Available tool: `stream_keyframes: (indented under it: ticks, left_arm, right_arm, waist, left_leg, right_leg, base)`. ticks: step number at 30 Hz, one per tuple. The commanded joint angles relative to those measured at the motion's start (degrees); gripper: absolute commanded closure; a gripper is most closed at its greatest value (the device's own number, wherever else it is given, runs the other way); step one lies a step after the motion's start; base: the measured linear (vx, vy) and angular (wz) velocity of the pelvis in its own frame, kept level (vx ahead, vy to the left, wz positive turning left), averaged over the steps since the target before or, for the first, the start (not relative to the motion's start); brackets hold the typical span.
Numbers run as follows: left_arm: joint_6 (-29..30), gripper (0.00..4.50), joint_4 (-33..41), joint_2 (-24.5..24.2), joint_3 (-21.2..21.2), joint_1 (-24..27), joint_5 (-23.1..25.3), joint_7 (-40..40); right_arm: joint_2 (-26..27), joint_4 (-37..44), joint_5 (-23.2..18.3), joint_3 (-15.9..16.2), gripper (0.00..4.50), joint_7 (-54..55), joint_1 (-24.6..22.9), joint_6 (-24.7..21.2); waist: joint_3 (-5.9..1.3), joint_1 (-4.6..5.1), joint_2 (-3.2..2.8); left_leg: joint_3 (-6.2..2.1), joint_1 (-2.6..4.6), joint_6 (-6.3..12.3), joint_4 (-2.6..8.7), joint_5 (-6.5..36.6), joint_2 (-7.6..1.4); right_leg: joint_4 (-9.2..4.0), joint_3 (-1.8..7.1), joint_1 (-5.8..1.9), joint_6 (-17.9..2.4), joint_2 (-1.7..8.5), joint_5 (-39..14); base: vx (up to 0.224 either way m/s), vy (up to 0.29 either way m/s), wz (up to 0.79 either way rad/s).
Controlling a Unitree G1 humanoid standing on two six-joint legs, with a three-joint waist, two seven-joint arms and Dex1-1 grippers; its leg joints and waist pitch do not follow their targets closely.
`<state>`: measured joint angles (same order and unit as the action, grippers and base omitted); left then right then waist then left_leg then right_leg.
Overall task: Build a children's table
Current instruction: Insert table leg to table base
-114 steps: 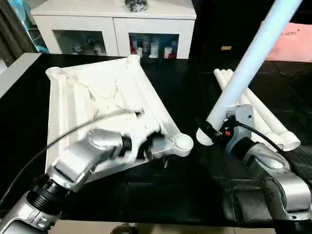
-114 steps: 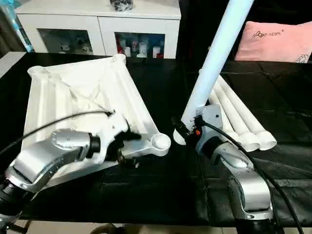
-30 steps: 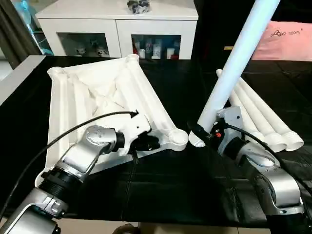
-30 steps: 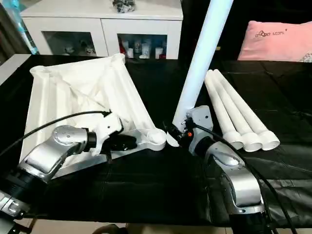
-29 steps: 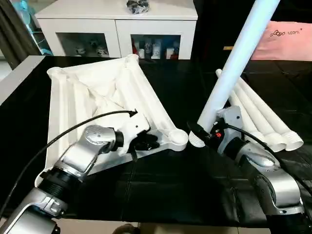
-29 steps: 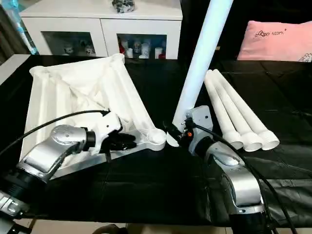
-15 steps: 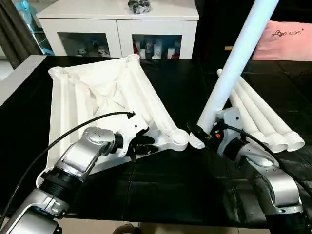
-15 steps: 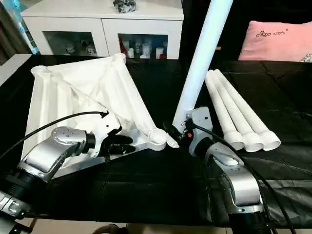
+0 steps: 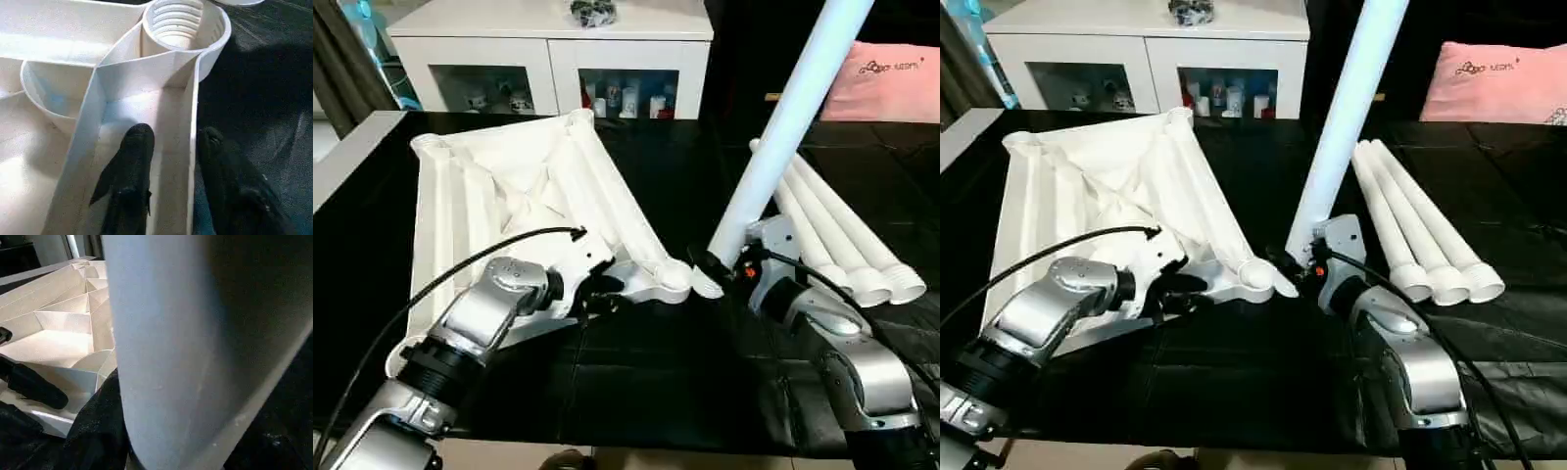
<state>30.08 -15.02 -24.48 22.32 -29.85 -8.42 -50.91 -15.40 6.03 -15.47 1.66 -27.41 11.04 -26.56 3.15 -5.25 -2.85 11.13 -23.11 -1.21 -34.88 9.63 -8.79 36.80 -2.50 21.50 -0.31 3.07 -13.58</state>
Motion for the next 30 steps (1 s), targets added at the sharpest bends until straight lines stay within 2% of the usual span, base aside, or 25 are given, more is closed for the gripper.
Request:
stream_keyframes:
  ticks: [1, 9, 13, 14, 15, 18, 20, 22, 24, 26, 30]
  left_arm:
    - [0.55, 3.19, -0.58, -0.05, -0.67, 0.1, 1.0, 0.4]
    - [-0.09, 3.96, -2.08, -0.01, -0.4, -0.42, 2.04, 0.63]
    - [-1.0, 4.15, -2.62, -0.16, -0.14, -0.39, 2.64, -0.13]
    - [-1.18, 4.39, -2.74, -0.17, -0.14, -0.41, 2.71, -0.23]
    - [-2.07, 4.44, -2.87, -0.25, -0.14, -0.41, 2.61, -0.91]
    - [-2.72, 4.48, -2.99, -0.3, -0.15, -0.42, 2.53, -1.4]
    - [-7.89, 4.48, -1.53, -2.1, 0.8, 0.32, 1.9, -6.59]
    - [-8.85, 4.5, -1.13, -2.56, 1.08, 0.53, 1.93, -7.53]
    - [-10.97, 4.5, -0.87, -3.2, 1.29, 0.82, 1.74, -9.74]
    - [-12.21, 4.5, -1.36, -3.53, 1.36, 0.69, 1.9, -11.05]
    - [-14.04, 4.5, -3.22, -3.61, 1.52, 0.2, 3.04, -11.12]
  right_arm:
    - [0.06, 0.23, -0.53, -0.3, 2.57, -0.25, 0.94, 0.58]
    - [0.16, 0.38, -0.36, -0.09, 2.57, -0.05, 0.78, 0.18]
    - [0.72, 0.67, -0.79, -0.16, 2.57, 0.34, 0.9, -0.51]
    - [0.85, 0.67, -0.92, -0.24, 2.57, 0.39, 0.99, -0.57]
    - [1.02, 0.47, -1.22, -0.34, 2.57, 0.07, 1.25, -0.15]
    - [1.1, 0.29, -1.38, -0.39, 2.57, -0.21, 1.44, 0.19]
    - [0.63, -1.87, -0.71, 0.45, 2.57, -2.98, 3.0, 4.71]
    - [0.51, -2.46, -0.45, 0.68, 2.57, -3.72, 3.35, 6.11]
    - [0.59, -3.46, -1.96, 0.83, 2.57, -7.37, 3.82, 8.17]
    - [0.64, -4.55, -3.65, 0.8, 2.57, -10.62, 4.41, 8.88]
    - [0.91, -6.59, -5.49, 0.61, 2.57, -13.77, 5.42, 8.85]
  waist:
    - [-3.76, -0.14, 0.73]
    - [-3.67, -0.14, 0.69]
    - [-3.62, -0.06, 0.71]
    - [-3.65, -0.07, 0.67]
    - [-3.66, -0.07, 0.69]
    - [-3.72, 0.0, 0.61]
    - [-3.85, 0.05, 0.59]
    - [-4.06, 0.0, 0.54]
    - [-4.06, -0.16, 0.79]
    - [-4.12, -0.52, 0.69]
    - [-3.95, -0.78, 0.64]
  left_leg:
    - [-2.47, 1.67, 1.92, 4.12, 9.59, -4.51]
    - [-2.52, 1.71, 1.45, 4.24, 10.76, -4.52]
    - [-2.58, 1.64, 1.32, 4.32, 11.02, -4.5]
    - [-2.58, 1.64, 1.38, 4.28, 10.86, -4.51]
    - [-2.58, 1.67, 1.39, 4.3, 10.87, -4.53]
    - [-2.64, 1.6, 1.31, 4.36, 10.77, -4.58]
    - [-2.64, 1.54, 1.61, 4.25, 10.21, -4.51]
    - [-2.49, 1.59, 1.87, 4.03, 8.97, -4.53]
    - [-2.38, 1.45, 2.99, 3.91, 7.63, -4.53]
    - [-2.36, 1.55, 4.11, 3.75, 7.62, -4.61]
    - [-2.3, 1.69, 3.71, 3.94, 8.98, -4.8]
  right_leg:
    - [-5.01, 3.04, -1.53, -10.88, 5.94, -7.35]
    - [-5.18, 3.07, -1.45, -10.7, 5.96, -9.06]
    - [-5.25, 3.11, -1.47, -10.45, 6.01, -9.81]
    - [-5.25, 3.13, -1.45, -10.42, 6.04, -9.66]
    - [-5.24, 3.12, -1.4, -10.41, 6.01, -9.59]
    - [-5.11, 3.08, -1.49, -10.48, 5.99, -8.8]
    - [-4.97, 3.08, -1.5, -10.64, 6.07, -7.1]
    - [-4.68, 3.07, -1.45, -11.02, 6.0, -4.64]
    - [-4.43, 3.04, -1.52, -11.41, 5.96, -2.04]
    - [-4.38, 2.94, -1.46, -12.08, 6.05, -1.61]
    - [-4.5, 2.87, -1.26, -12.35, 6.02, -3.73]
  base:
    - [0.0, 0.0, 0.0]
    - [0.0, 0.0, 0.0]
    - [0.0, 0.0, 0.0]
    - [0.0, 0.0, 0.0]
    - [0.0, 0.0, 0.0]
    - [0.0, 0.0, 0.0]
    - [0.0, 0.0, 0.0]
    - [0.0, 0.0, 0.0]
    - [0.0, 0.0, 0.0]
    - [0.0, 0.0, 0.0]
    - [0.0, 0.0, 0.0]
